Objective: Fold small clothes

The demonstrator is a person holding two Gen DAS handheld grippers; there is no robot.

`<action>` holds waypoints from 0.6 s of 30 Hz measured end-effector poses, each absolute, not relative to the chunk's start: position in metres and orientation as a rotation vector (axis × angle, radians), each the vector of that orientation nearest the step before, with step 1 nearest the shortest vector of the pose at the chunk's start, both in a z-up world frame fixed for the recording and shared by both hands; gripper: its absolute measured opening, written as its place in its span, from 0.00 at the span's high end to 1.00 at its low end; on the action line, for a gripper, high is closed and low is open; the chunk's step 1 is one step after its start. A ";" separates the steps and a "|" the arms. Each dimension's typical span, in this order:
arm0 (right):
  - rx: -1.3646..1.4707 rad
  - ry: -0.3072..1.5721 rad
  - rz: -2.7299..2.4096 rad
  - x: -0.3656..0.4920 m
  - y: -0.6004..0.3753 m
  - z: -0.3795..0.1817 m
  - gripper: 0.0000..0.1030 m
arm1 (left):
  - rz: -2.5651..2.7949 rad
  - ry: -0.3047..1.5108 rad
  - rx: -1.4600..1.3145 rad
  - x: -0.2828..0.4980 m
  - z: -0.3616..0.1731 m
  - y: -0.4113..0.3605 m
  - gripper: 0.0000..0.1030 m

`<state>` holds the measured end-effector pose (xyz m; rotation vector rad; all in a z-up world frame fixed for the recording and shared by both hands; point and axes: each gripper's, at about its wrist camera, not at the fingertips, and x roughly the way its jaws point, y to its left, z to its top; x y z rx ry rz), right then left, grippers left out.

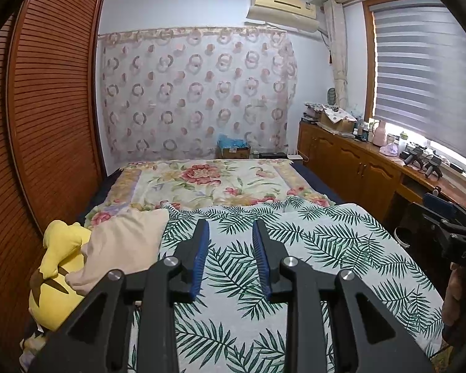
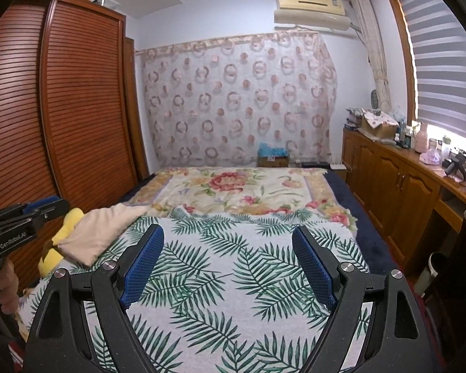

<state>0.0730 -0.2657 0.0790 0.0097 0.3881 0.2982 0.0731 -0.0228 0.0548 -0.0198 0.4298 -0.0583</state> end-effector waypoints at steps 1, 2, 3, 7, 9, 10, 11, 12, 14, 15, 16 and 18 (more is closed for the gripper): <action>0.010 0.388 0.300 0.073 -0.265 0.079 0.16 | -0.059 0.430 -0.020 0.073 0.055 -0.023 0.73; 0.009 0.387 0.300 0.073 -0.266 0.079 0.16 | -0.058 0.430 -0.020 0.072 0.055 -0.022 0.73; 0.009 0.387 0.301 0.073 -0.266 0.079 0.16 | -0.058 0.430 -0.020 0.072 0.055 -0.021 0.73; 0.010 0.387 0.300 0.073 -0.267 0.079 0.16 | -0.058 0.429 -0.019 0.072 0.055 -0.022 0.73; 0.009 0.387 0.300 0.073 -0.265 0.079 0.16 | -0.058 0.429 -0.021 0.072 0.055 -0.021 0.73; 0.009 0.386 0.299 0.073 -0.266 0.079 0.16 | -0.058 0.429 -0.021 0.072 0.055 -0.022 0.73; 0.009 0.386 0.299 0.073 -0.266 0.079 0.16 | -0.058 0.428 -0.020 0.072 0.056 -0.022 0.73; 0.009 0.387 0.300 0.073 -0.266 0.079 0.16 | -0.058 0.429 -0.021 0.072 0.055 -0.022 0.73; 0.009 0.387 0.300 0.073 -0.266 0.079 0.16 | -0.058 0.429 -0.021 0.072 0.055 -0.021 0.73; 0.008 0.388 0.300 0.073 -0.266 0.079 0.16 | -0.058 0.430 -0.021 0.072 0.055 -0.022 0.73; 0.009 0.386 0.300 0.073 -0.266 0.079 0.16 | -0.058 0.429 -0.020 0.072 0.055 -0.021 0.73; 0.010 0.387 0.299 0.073 -0.266 0.079 0.16 | -0.057 0.429 -0.021 0.072 0.055 -0.021 0.73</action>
